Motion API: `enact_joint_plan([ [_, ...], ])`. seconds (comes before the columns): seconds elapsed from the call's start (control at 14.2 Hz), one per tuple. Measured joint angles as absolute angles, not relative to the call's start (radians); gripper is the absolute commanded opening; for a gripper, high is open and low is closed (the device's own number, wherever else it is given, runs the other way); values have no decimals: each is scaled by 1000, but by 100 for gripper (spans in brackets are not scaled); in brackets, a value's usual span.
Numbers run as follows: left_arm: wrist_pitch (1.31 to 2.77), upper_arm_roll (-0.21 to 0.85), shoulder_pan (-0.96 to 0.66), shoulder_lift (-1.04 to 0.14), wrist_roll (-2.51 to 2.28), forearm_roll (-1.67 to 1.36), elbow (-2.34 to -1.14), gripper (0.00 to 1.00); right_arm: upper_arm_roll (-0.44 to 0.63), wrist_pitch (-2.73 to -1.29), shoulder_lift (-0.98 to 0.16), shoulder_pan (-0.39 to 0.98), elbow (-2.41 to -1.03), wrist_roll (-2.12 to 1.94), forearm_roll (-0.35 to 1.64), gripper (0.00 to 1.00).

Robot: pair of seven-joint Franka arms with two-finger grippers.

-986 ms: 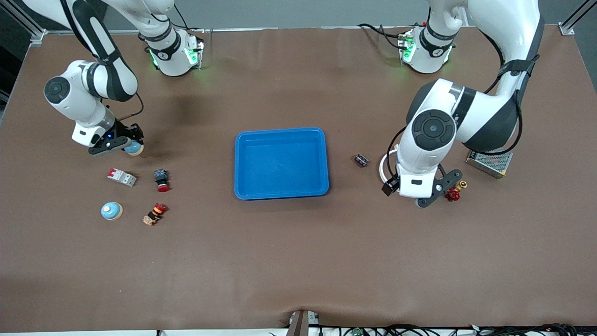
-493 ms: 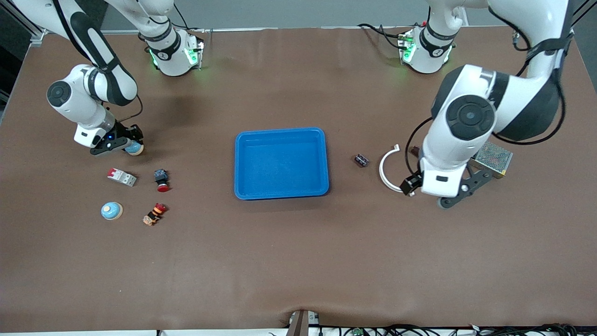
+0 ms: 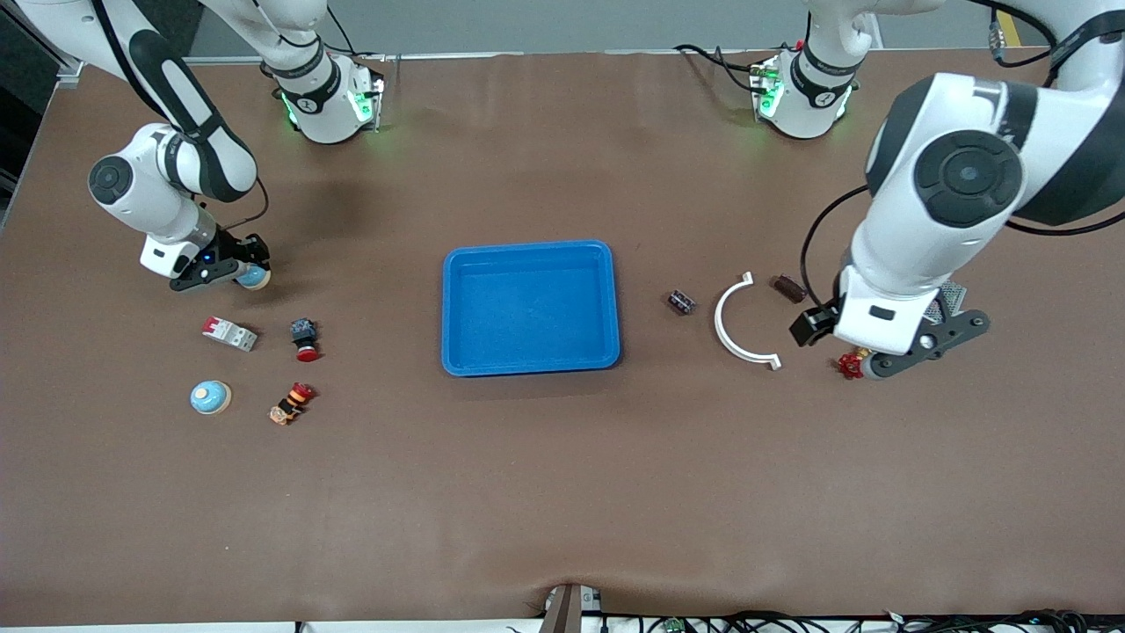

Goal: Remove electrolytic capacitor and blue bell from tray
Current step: 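Lower the bell beside the buttons while the left arm returns to rest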

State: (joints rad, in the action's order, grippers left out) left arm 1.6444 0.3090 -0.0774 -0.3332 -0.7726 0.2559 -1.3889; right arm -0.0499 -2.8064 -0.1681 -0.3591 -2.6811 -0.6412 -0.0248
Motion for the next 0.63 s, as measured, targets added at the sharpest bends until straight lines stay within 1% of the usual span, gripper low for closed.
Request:
enact_joint_plan([
  [0.07,1644,309,-66,-325,-738,252,-1387,100,-50,-2806,-168,-359,-2681,-641,-25,52],
  [0.14,1644,309,-57,-314,-706,249,-1385,100,-50,-2806,-168,-359,-2681,-641,-25,80],
  [0.21,1644,309,-51,-299,-678,246,-1384,100,-50,-2806,-168,-359,-2681,-641,-24,100],
  [0.49,1630,306,-30,-225,-504,203,-1385,100,-51,-2808,-168,-359,-2681,-641,-24,100],
  [0.63,1625,265,-27,-189,-353,149,-1394,100,-52,-2811,-168,-359,-2679,-641,-24,100],
])
